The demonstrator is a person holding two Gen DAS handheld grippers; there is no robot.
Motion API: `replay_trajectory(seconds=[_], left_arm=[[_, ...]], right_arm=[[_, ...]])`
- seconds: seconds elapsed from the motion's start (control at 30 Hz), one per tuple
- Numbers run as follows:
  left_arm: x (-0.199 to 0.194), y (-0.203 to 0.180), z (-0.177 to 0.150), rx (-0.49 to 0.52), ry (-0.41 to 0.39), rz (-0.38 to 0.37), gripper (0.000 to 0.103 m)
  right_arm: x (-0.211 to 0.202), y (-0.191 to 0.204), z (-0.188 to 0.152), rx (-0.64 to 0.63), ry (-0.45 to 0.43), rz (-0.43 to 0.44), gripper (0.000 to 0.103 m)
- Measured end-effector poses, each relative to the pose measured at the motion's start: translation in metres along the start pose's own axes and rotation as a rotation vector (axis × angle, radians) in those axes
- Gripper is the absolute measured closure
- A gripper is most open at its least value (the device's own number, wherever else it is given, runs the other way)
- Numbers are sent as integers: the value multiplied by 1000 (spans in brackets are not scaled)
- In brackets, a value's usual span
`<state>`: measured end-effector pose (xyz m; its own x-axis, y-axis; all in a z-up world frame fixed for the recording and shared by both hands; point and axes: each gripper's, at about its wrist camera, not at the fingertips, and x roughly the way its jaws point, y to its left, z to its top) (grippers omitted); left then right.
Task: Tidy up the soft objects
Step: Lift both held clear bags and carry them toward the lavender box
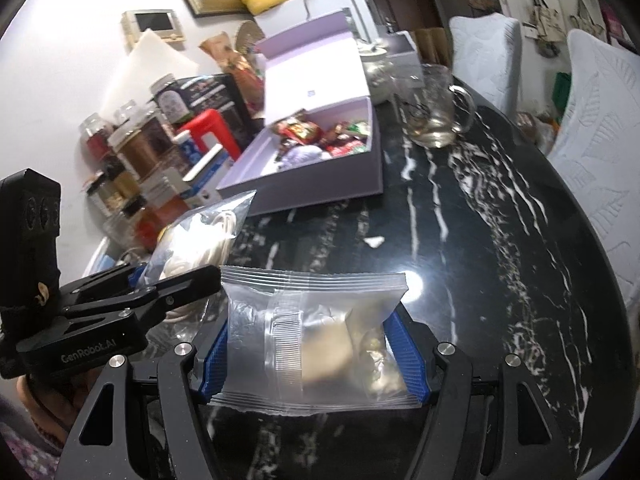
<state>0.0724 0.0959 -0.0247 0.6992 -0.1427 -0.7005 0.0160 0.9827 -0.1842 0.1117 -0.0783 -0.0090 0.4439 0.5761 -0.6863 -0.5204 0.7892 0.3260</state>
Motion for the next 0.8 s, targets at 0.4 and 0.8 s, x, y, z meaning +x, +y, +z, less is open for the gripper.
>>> replay_trajectory(seconds=[0.4, 0.8], left_arm=[[-31, 12, 17, 10, -83, 5, 57], [-49, 24, 58, 47, -206, -22, 57]], right_arm=[[-10, 33, 26, -84, -60, 58, 33], [-13, 51, 72, -136, -129, 109, 33]])
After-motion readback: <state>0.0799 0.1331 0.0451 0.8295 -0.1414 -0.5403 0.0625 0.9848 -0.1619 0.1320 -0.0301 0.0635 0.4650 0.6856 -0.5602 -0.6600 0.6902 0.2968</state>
